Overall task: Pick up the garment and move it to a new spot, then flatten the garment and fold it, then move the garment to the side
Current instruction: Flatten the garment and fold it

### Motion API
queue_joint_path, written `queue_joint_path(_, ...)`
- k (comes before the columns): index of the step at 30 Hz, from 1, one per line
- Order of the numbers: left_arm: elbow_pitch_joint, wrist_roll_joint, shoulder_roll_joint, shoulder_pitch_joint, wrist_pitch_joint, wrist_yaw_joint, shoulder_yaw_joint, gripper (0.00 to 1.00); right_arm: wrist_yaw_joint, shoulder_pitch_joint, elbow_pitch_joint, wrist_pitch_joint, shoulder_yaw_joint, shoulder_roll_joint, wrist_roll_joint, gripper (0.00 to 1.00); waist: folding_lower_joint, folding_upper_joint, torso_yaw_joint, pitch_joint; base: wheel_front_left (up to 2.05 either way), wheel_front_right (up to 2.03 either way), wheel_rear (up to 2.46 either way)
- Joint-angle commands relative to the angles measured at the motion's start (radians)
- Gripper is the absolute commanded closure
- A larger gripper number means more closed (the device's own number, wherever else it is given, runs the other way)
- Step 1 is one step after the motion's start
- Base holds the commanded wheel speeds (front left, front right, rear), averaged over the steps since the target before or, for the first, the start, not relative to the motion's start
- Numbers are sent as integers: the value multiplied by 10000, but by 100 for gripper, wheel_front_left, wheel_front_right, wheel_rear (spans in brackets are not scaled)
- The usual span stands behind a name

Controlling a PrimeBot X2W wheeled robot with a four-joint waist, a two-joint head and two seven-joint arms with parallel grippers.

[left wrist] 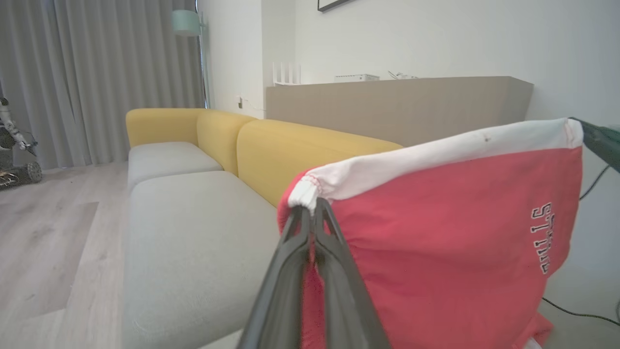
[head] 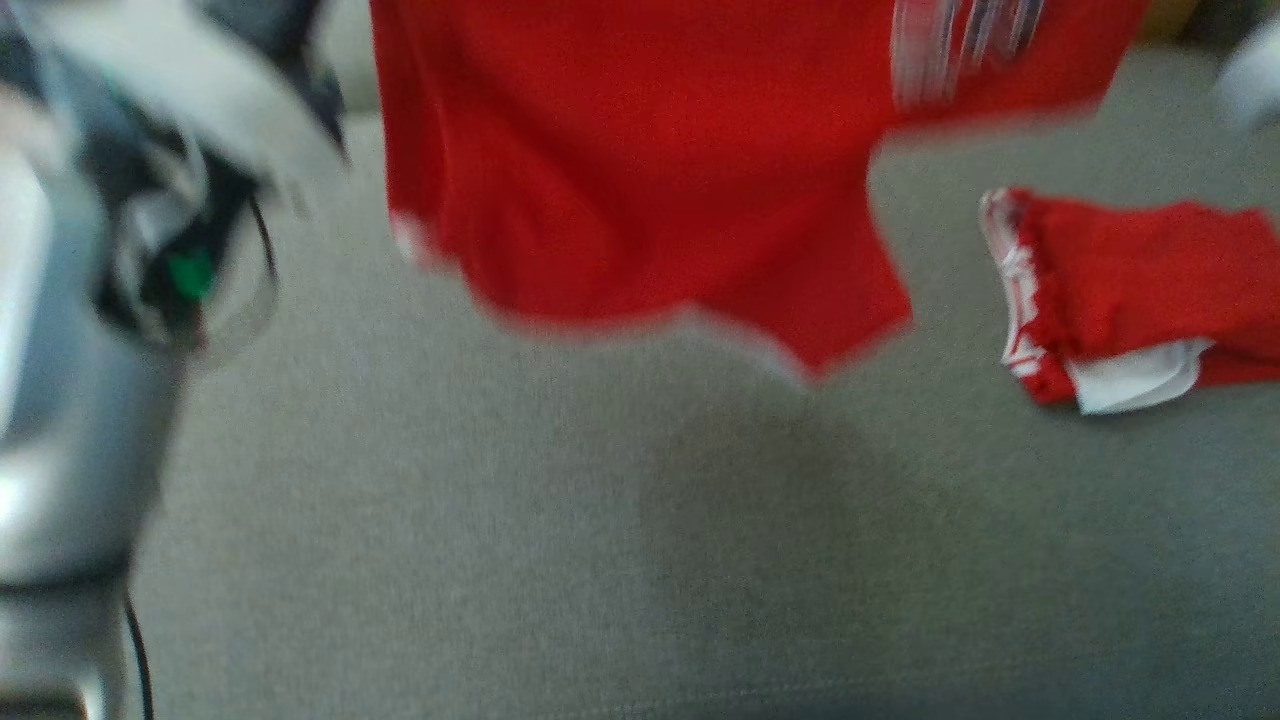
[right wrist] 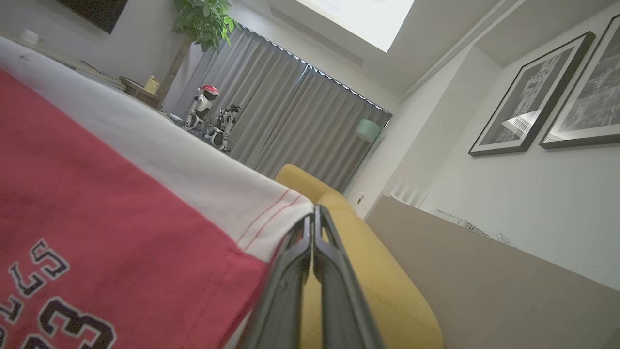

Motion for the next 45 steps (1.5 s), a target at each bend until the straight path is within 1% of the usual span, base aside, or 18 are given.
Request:
queue_joint_path(1, 236, 185, 341, -1481, -120, -151, 514, 100, 19, -1215, 164, 44, 164, -192, 32, 100, 0, 0, 182, 1616, 0, 0, 0)
queue_joint_path(3, 1266, 359, 202, -2645, -451, -427, 426, 100, 19, -2465, 1029, -105, 448, -14, -44, 100, 0, 0, 319, 2265, 0, 0, 0)
queue_joint_path(5, 2383, 642, 85, -3760, -943, -602, 328, 100, 19, -3651, 1934, -384, 713, 272, -205, 100, 0, 0, 453, 2774, 0, 0, 0)
queue_joint_path(8, 3949, 1091, -78, -5234, -1892, -751, 205, 100, 19, -5238, 3361, -973, 791, 861, -462, 100, 0, 0, 607, 3376, 0, 0, 0)
queue_joint_path(11, 5213, 1523, -202, -6256, -2952, -876, -71, 100, 19, -6223, 4714, -1600, 747, 1501, -839, 100, 0, 0, 722, 3762, 0, 0, 0)
queue_joint_path(14, 6206, 1814, -295, -6724, -3968, -974, -500, 100, 19, -6601, 5799, -2228, 999, 2037, -1176, 100, 0, 0, 780, 4042, 0, 0, 0)
queue_joint_path(17, 6977, 1923, -399, -6684, -4758, -1024, -1046, 100, 19, -6503, 6704, -2790, 1390, 2406, -1318, 100, 0, 0, 839, 4223, 0, 0, 0)
queue_joint_path(19, 7336, 1956, -438, -6430, -5040, -1035, -1565, 100, 19, -6250, 7217, -3042, 1603, 2561, -1329, 100, 0, 0, 880, 4288, 0, 0, 0)
queue_joint_path(20, 7336, 1956, -438, -6430, -5040, -1035, -1565, 100, 19, -6250, 7217, -3042, 1603, 2561, -1329, 100, 0, 0, 880, 4288, 0, 0, 0)
queue_joint_path(24, 7678, 1788, -325, -5538, -5307, -1039, -2836, 100, 19, -5457, 8000, -3357, 2171, 2761, -1293, 100, 0, 0, 938, 4273, 0, 0, 0)
queue_joint_path(25, 7726, 1663, -214, -5006, -5358, -1040, -3484, 100, 19, -4993, 8235, -3446, 2563, 2782, -1244, 100, 0, 0, 969, 4170, 0, 0, 0)
queue_joint_path(26, 7727, 1594, -141, -4722, -5373, -1040, -3821, 100, 19, -4764, 8312, -3478, 2715, 2776, -1159, 100, 0, 0, 977, 4093, 0, 0, 0)
queue_joint_path(29, 7691, 1198, 86, -3868, -5394, -1041, -4618, 100, 19, -4055, 8406, -3531, 3208, 2717, -845, 100, 0, 0, 979, 3790, 0, 0, 0)
queue_joint_path(32, 7538, 851, 358, -3148, -5400, -1041, -5335, 100, 19, -3387, 8225, -3547, 3957, 2479, -664, 100, 0, 0, 959, 3425, 0, 0, 0)
queue_joint_path(36, 7394, 473, 693, -2356, -5402, -1042, -6107, 100, 19, -2551, 7729, -3551, 5154, 2010, -360, 100, 0, 0, 918, 2888, 0, 0, 0)
queue_joint_path(38, 7353, 387, 823, -2029, -5402, -1042, -6474, 100, 19, -2222, 7541, -3552, 5590, 1769, -42, 100, 0, 0, 878, 2622, 0, 0, 0)
queue_joint_path(45, 7294, 245, 944, -1232, -5403, -1042, -7448, 100, 19, -1356, 7204, -3553, 7473, 871, 919, 100, 0, 0, 823, 1785, 0, 0, 0)
